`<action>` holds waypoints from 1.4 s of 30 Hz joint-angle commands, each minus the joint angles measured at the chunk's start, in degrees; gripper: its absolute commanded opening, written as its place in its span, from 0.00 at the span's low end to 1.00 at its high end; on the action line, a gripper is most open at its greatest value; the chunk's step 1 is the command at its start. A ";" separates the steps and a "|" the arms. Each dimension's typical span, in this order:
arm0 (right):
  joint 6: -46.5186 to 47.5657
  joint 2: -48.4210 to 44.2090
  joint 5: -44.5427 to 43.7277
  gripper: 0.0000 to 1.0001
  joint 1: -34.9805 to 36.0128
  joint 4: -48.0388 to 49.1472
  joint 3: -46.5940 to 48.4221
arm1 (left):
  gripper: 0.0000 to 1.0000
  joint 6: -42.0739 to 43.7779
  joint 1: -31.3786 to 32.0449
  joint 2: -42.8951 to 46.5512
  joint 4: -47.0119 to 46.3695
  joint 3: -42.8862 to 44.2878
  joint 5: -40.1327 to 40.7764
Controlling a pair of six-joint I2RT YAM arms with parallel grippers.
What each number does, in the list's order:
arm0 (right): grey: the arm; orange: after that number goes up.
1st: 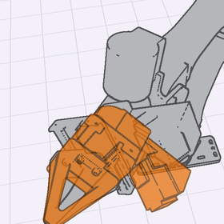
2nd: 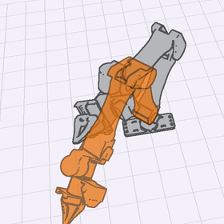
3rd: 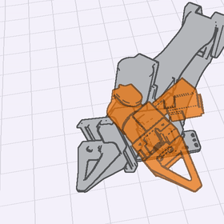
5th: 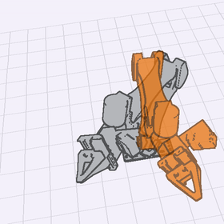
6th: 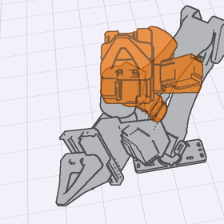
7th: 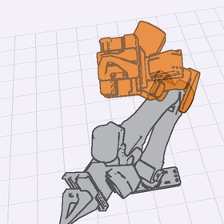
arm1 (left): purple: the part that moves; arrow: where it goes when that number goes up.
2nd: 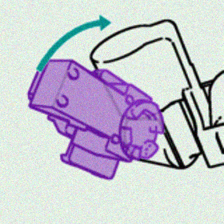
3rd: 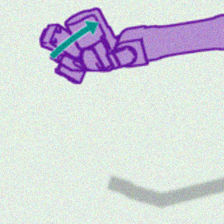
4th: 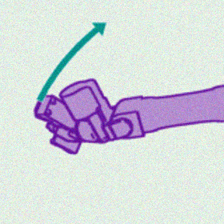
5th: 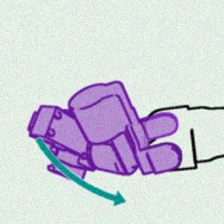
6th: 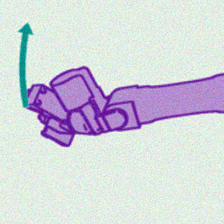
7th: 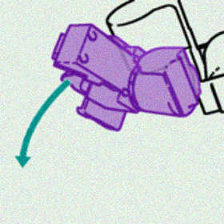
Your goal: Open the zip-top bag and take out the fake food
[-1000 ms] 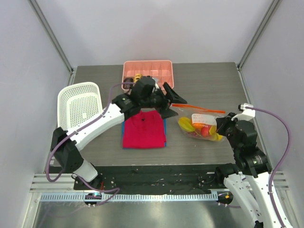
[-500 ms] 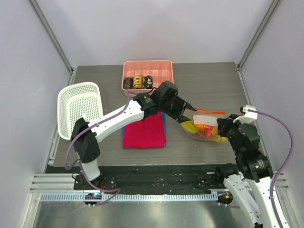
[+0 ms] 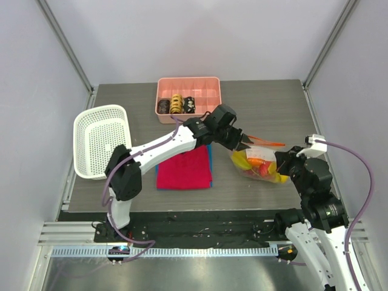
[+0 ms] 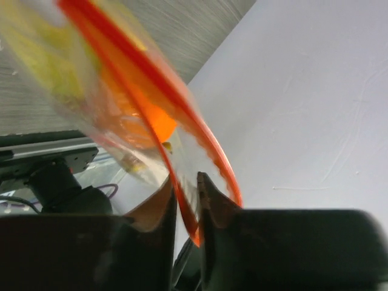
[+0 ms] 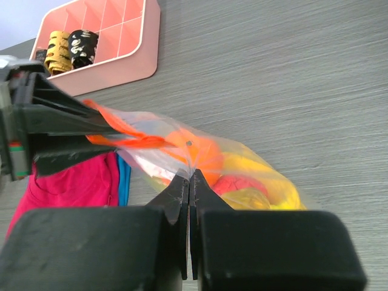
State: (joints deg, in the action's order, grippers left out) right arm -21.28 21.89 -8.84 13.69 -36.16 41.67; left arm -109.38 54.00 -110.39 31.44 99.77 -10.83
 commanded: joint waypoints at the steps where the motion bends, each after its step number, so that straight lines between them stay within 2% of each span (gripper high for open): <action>1: -0.77 1.13 2.24 0.02 -0.16 2.60 3.58 | 0.03 6.61 -0.82 -3.42 -3.76 7.26 -0.15; 2: -1.65 1.83 3.29 0.07 -0.07 1.54 4.72 | 0.00 16.82 -1.08 -5.08 0.07 10.16 -1.72; 3: -3.40 3.15 4.96 0.17 -0.16 -2.47 7.78 | 0.00 22.23 -1.35 -8.15 4.29 17.93 -1.74; 4: -6.20 5.60 6.37 0.36 -0.16 -5.03 9.55 | 0.00 27.07 -1.35 -9.74 9.64 21.66 -0.87; 5: -7.36 6.92 8.03 0.42 -0.16 -7.32 11.05 | 0.00 36.69 -1.26 -11.24 13.00 25.09 0.01; 7: -8.60 9.82 12.96 0.48 -0.16 -13.65 14.66 | 0.00 42.38 -1.61 -11.69 15.49 25.30 0.02; 10: -9.22 13.07 11.66 0.62 -0.16 -20.25 19.75 | 0.00 49.86 -2.23 -10.29 13.65 21.18 -3.76; 12: -7.82 15.89 11.04 0.65 -0.16 -23.84 23.35 | 0.00 55.21 -2.14 -8.63 14.61 19.07 -4.29; 15: -6.24 21.34 12.61 0.66 -0.16 -25.10 25.65 | 0.00 59.45 -1.70 -6.08 12.25 13.89 -5.34; 19: -4.66 26.88 21.03 0.64 -0.07 -23.52 25.74 | 0.00 59.46 -1.61 -2.56 8.29 8.52 -7.10; 28: 0.00 34.35 30.45 0.63 -0.16 -19.12 28.38 | 0.00 59.90 -0.82 -2.99 9.87 12.82 -7.63; 37: 3.61 39.01 27.13 0.62 -0.07 -16.75 27.68 | 0.00 61.57 0.49 -3.08 12.86 16.07 -7.18; 40: 4.58 39.72 23.80 0.54 -0.16 -15.34 26.71 | 0.00 62.36 0.49 -2.90 13.73 16.34 -7.01; 41: 4.93 40.16 22.48 0.41 -0.07 -15.17 26.88 | 0.00 62.71 0.49 -2.73 14.26 16.34 -6.92; 42: 5.45 40.25 21.59 0.34 -0.16 -15.25 27.06 | 0.00 63.50 0.49 -2.64 15.13 16.34 -6.49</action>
State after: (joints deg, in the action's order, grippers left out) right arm -18.24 61.60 17.06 13.65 -54.89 67.61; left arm -48.73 54.26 -116.57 44.62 113.78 -16.97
